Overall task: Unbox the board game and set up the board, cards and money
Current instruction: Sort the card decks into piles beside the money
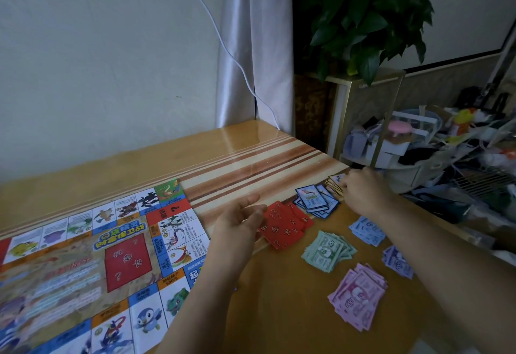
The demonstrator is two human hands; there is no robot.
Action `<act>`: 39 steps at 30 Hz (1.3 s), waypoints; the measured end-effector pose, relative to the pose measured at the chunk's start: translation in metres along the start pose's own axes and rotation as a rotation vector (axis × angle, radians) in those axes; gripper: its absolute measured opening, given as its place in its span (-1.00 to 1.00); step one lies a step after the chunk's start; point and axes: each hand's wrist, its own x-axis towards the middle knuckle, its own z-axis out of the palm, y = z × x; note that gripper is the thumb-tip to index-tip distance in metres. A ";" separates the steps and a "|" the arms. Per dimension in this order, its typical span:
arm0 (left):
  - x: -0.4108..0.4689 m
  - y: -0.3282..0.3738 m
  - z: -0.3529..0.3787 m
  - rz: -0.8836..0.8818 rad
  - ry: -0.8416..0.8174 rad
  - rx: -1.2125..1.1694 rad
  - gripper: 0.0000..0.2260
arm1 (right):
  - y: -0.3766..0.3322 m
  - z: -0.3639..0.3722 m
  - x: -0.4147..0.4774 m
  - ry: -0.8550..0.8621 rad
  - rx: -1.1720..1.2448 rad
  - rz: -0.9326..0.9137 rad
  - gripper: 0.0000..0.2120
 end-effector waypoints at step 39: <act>-0.286 -0.010 -0.228 0.065 0.313 0.707 -0.83 | -0.234 -0.112 -0.289 -0.303 0.423 -0.919 -0.55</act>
